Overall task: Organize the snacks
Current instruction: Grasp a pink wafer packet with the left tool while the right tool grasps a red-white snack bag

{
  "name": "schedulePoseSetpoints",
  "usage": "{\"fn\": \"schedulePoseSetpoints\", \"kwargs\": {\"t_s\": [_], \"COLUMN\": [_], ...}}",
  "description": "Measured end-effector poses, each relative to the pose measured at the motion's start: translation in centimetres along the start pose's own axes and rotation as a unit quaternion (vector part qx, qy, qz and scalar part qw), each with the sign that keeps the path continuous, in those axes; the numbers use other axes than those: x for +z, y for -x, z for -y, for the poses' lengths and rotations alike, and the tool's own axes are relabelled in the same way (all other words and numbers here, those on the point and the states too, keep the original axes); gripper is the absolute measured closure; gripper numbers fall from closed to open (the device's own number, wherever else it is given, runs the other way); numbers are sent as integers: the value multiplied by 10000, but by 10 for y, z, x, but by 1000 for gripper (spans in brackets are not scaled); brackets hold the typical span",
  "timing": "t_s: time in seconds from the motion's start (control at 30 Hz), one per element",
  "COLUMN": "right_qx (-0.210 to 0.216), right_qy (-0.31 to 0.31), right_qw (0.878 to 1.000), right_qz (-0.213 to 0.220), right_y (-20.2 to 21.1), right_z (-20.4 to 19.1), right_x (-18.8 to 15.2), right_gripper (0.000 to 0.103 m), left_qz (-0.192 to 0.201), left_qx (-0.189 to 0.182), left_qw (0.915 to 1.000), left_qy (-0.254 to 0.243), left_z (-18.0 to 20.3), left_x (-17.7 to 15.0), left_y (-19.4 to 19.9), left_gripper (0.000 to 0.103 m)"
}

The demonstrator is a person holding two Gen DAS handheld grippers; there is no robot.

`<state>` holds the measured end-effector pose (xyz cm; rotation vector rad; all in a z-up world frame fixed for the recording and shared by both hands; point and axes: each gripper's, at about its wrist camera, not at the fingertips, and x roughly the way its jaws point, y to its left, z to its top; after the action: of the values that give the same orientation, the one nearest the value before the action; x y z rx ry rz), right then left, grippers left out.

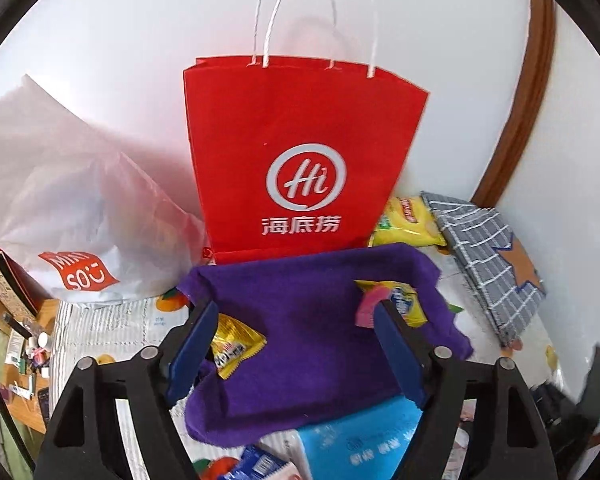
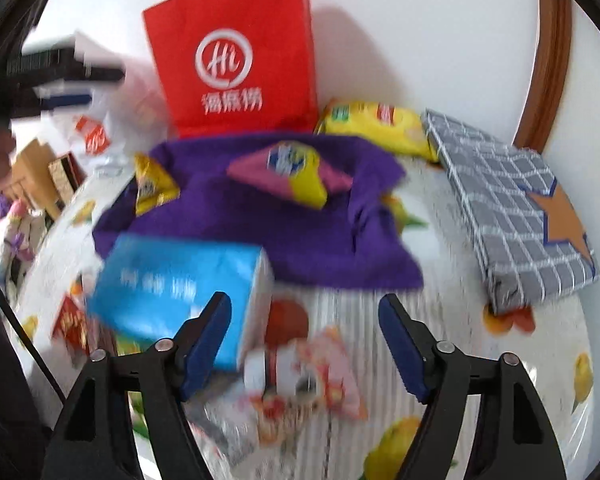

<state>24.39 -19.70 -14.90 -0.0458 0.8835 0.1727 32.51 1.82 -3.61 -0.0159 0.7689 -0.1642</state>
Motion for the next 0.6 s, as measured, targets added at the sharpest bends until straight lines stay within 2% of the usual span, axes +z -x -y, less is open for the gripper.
{"fn": "schedulePoseSetpoints", "kwargs": {"t_s": [0.07,0.2,0.43,0.5,0.53,0.6], "right_qx": [-72,23,-275,-320,-322,-331], "right_qy": [63,71,190,199,138,-7], "right_qw": [9999,9998,9990,9989,9989,9992], "right_qz": [-73,-209,-300,-296,-298,-231], "right_y": [-1,-8,-30,-34,-34,-29], "right_z": [-2,-2,-7,-7,-6,-3], "right_x": [-13,-34,-47,-49,-49,-49], "right_gripper": [26,26,27,32,40,44], "left_qz": [49,-195,-320,-375,-392,-473], "left_qx": [65,227,576,658,708,778], "left_qw": [10000,9996,9978,9970,9965,9954], "left_qy": [55,2,112,154,194,297], "left_z": [1,2,-25,-33,-38,-46], "left_x": [-8,-29,-78,-94,-102,-118], "left_y": [5,7,38,46,49,54], "left_gripper": [23,23,23,23,23,23]}}
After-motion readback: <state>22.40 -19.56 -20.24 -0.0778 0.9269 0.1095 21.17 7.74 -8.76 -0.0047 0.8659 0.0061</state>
